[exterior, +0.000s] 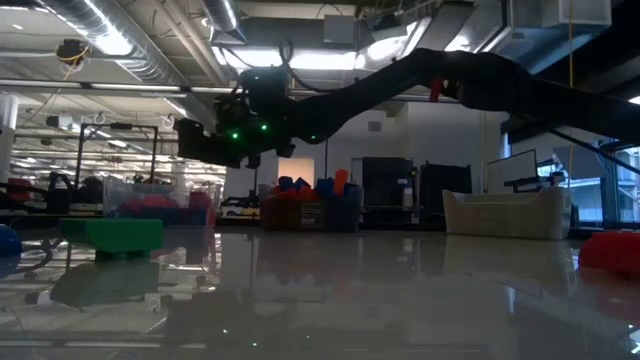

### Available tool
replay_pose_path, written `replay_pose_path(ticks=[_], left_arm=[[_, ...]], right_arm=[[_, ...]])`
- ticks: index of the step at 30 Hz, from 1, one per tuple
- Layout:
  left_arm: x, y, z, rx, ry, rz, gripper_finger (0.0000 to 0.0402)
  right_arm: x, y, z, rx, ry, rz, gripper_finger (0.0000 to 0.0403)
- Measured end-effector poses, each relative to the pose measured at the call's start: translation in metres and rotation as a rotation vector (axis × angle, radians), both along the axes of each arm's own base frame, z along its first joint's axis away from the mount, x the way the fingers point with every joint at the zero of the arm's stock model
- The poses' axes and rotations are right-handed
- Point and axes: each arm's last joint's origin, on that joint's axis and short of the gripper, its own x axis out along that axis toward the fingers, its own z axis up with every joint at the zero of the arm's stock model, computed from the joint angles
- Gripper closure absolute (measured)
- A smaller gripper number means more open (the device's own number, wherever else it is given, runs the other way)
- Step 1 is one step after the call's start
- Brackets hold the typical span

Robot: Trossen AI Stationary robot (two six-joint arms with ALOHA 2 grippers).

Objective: Sort blocks by size

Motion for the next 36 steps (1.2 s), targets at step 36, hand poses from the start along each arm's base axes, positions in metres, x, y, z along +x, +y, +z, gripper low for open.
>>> replay_pose_path(ticks=[36], left_arm=[[0.045,-0.016,-0.048,-0.044,0.301,0.023,0.0205]], right_arm=[[-0.257,0.139,0.332,-0.119,0.522,0.095,0.0143]])
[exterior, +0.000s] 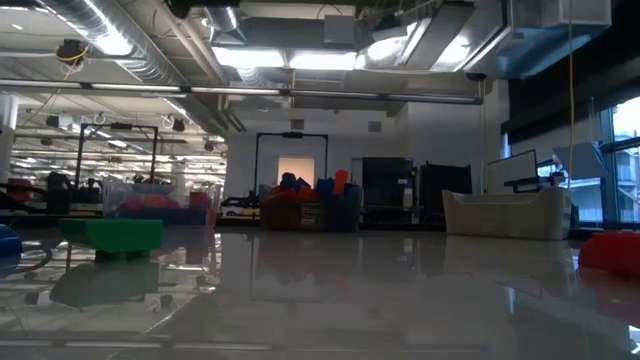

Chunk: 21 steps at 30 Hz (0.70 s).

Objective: Sort blocks by size

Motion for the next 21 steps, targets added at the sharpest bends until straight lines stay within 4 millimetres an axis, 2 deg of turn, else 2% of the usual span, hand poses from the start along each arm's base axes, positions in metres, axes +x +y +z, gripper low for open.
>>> replay_pose_path(ticks=[5,9,12,15,21], left_arm=[[0.018,-0.006,-0.019,-0.023,0.082,0.013,0.0205],[0.027,-0.01,-0.036,-0.081,0.165,0.028,0.0205],[0.031,-0.012,-0.049,-0.138,0.237,0.07,0.0205],[0.032,-0.013,-0.061,-0.172,0.313,0.118,0.0205],[0.034,-0.015,-0.077,-0.212,0.402,0.186,0.0205]], right_arm=[[-0.02,0.029,-0.002,-0.014,0.094,-0.045,0.0143],[-0.02,0.05,-0.017,-0.049,0.147,-0.086,0.0143],[-0.024,0.063,-0.037,-0.053,0.193,-0.104,0.0143],[-0.035,0.072,-0.065,-0.073,0.211,-0.156,0.0143],[-0.084,0.083,-0.127,0.008,0.098,-0.167,0.0143]])
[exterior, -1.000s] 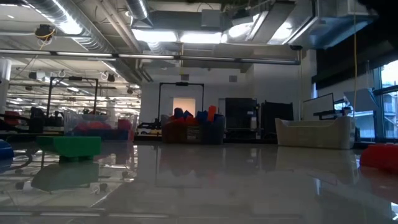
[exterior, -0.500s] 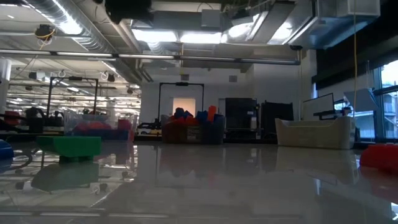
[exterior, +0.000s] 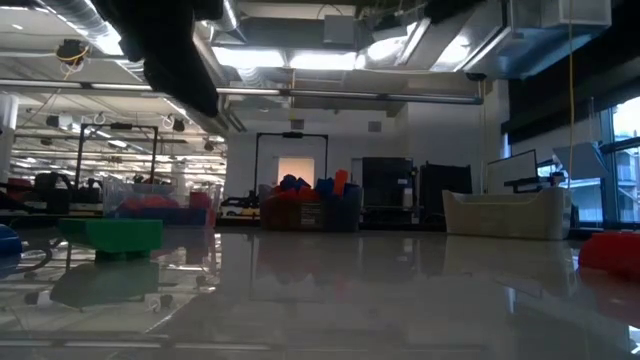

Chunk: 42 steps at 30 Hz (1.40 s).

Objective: Sort blocks by size

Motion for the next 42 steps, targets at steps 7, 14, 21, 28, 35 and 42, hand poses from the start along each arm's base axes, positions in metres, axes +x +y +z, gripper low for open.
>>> replay_pose_path(ticks=[7,14,21,28,35,42], left_arm=[[0.006,0.003,-0.008,0.014,0.031,0.016,0.0205],[0.007,0.002,-0.009,-0.128,0.045,-0.001,0.0205],[0.008,-0.004,-0.008,-0.271,0.055,-0.014,0.0205],[0.01,-0.036,0.024,-0.247,-0.041,-0.099,0.0205],[0.02,-0.075,0.043,-0.109,0.012,-0.135,0.0205],[0.033,-0.098,0.014,-0.031,0.281,-0.071,0.0205]], right_arm=[[-0.036,0.031,-0.079,0.141,-0.249,0.149,0.0143],[-0.047,0.062,-0.151,0.245,-0.434,0.304,0.0143],[-0.048,0.087,-0.187,0.288,-0.494,0.374,0.0143],[-0.035,0.099,-0.199,0.238,-0.466,0.38,0.0143],[-0.032,0.099,-0.199,0.21,-0.459,0.376,0.0143],[-0.032,0.099,-0.2,0.206,-0.449,0.379,0.0143]])
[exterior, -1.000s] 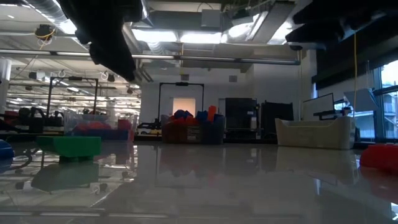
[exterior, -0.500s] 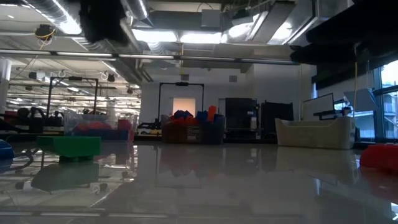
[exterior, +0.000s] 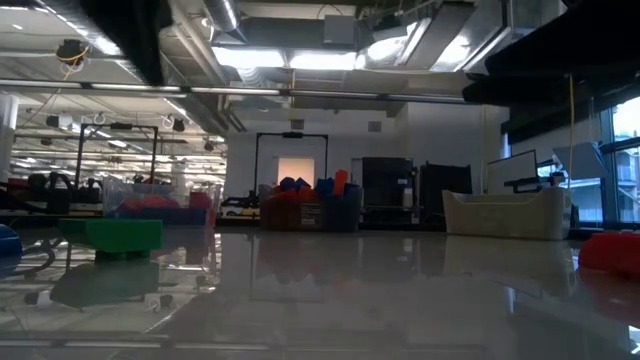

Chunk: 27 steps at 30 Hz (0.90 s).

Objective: Sort blocks by size

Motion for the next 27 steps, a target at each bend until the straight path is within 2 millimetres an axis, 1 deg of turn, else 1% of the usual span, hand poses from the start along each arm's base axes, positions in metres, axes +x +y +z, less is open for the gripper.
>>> replay_pose_path(ticks=[4,7,11,16,21,27], left_arm=[[0.006,-0.004,-0.023,0.033,0.099,-0.01,0.0205],[0.013,0.0,-0.031,-0.028,0.161,0.004,0.0205],[0.019,0.005,-0.031,-0.101,0.165,0.039,0.0205],[0.021,0.01,-0.031,-0.082,0.155,0.056,0.0205],[0.022,0.008,-0.031,-0.083,0.149,-0.001,0.0205],[0.027,0.009,-0.033,-0.116,0.127,-0.022,0.0205]], right_arm=[[0.0,0.0,0.0,0.002,0.003,0.009,0.0143],[0.0,0.0,0.0,0.002,0.005,0.009,0.0143],[0.0,0.0,-0.002,-0.002,0.016,0.017,0.0143],[-0.001,0.0,-0.002,-0.008,0.024,0.017,0.0143],[-0.001,0.0,-0.002,-0.007,0.023,0.017,0.0143],[-0.001,0.001,-0.003,0.001,0.031,0.046,0.0143]])
